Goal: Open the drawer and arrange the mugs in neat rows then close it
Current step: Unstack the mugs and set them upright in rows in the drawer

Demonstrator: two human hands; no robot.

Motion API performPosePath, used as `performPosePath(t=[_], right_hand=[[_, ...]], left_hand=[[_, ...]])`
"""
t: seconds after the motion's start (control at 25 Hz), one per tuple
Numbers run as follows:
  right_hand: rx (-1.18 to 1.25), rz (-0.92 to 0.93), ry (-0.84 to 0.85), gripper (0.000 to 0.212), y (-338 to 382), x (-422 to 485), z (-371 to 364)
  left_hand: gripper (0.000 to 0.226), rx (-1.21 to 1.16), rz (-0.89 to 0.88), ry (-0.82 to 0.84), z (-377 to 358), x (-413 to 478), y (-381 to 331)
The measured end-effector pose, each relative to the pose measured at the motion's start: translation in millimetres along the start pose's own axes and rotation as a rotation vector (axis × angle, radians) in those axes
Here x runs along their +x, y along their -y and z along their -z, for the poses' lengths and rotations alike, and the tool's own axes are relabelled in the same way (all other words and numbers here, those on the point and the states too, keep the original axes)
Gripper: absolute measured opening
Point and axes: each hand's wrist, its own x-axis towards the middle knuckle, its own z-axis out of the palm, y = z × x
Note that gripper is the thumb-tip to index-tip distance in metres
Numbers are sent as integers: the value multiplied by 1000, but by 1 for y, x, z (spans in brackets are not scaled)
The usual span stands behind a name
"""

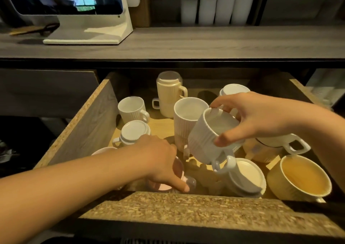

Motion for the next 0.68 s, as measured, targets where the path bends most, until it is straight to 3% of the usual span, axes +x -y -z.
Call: performPosePath(t=[0.32,0.52,0.68], right_hand=[[-162,8,19,83,3,3,-15],[-459,110,-38,88,11,2,-30],[-524,153,-25,91,12,6,-43]], left_hand=[[81,-69,-95,-64,-2,10,29],[83,-80,-273,-6,-1,13,56],[84,-277,-249,15,3,7,69]])
